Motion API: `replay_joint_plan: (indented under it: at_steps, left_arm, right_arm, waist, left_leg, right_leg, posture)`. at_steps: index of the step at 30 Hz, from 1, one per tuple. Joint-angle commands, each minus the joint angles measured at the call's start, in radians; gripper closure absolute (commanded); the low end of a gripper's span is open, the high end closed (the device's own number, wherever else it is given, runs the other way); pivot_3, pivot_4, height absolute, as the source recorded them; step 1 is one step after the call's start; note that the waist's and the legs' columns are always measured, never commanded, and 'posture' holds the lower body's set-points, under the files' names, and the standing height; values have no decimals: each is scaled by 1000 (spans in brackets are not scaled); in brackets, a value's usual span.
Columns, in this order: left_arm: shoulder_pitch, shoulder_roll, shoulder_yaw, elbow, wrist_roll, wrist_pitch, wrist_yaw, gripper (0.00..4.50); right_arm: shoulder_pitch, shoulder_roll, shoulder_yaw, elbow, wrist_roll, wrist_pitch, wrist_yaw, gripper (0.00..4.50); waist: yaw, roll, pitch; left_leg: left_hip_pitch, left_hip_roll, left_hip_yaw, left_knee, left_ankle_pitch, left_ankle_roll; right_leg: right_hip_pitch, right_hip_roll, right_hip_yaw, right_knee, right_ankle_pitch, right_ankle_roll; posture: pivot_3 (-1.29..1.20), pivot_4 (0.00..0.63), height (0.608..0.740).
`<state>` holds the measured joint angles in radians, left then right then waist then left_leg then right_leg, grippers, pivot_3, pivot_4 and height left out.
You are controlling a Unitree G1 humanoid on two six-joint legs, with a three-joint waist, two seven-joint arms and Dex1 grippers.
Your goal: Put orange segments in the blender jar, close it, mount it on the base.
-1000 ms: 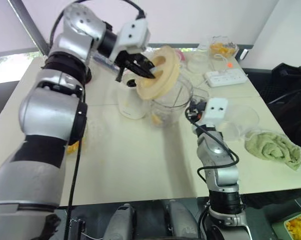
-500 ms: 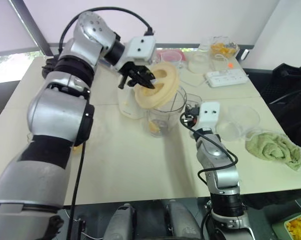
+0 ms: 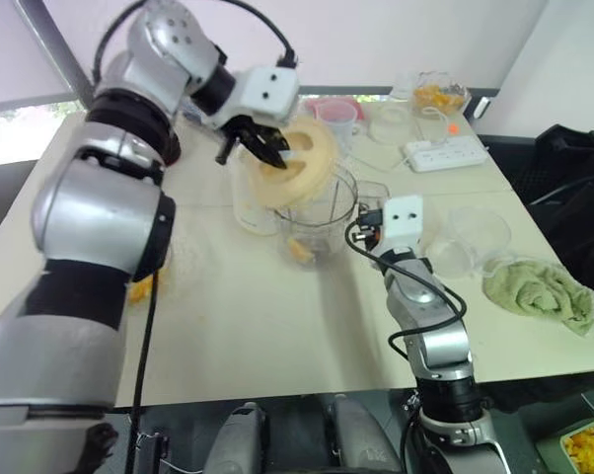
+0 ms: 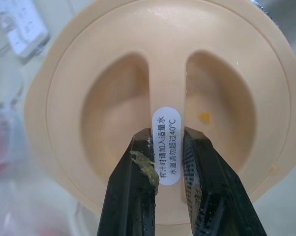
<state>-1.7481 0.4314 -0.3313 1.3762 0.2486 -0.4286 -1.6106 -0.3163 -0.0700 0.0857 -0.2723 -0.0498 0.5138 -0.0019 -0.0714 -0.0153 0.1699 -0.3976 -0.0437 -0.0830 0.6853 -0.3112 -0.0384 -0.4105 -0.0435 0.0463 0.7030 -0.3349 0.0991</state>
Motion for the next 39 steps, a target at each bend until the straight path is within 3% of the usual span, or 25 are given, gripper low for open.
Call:
replay_joint_plan:
  at_steps: [1, 7, 32, 39]
  left_arm:
    - [-62, -7, 6, -19, -17, -8, -4, 4279]
    - [-74, -46, 28, -19, 2, 10, -4, 4279]
    - [83, -157, -127, -5, 164, -64, 1, 4279]
    - [103, -204, -154, -2, 225, -56, 29, 4279]
  right_arm:
    - [25, -1, 69, 36, -20, 17, 35, 3454]
    - [25, 4, 59, 31, -31, 12, 26, 3454]
    - [117, 52, 45, -42, -74, 24, -29, 3454]
    - [154, 85, 59, -74, -96, 35, -66, 3454]
  waist:
    - [0, 0, 0]
    - [-2, 0, 0]
    - [3, 3, -19]
    - [10, 3, -24]
  left_leg:
    - [1, 0, 0, 0, 0, 1]
    - [3, 0, 0, 0, -1, 2]
    - [10, 0, 0, 0, -3, 5]
    - [24, -1, -1, -2, -5, 8]
  right_leg:
    - [1, 0, 0, 0, 0, 0]
    - [2, 0, 0, 0, 0, 0]
    - [9, 1, 1, 0, 0, 0]
    - [26, 2, 0, -3, -1, 1]
  posture:
    - [0, 150, 740]
    - [0, 150, 740]
    - [0, 150, 740]
    - [0, 150, 740]
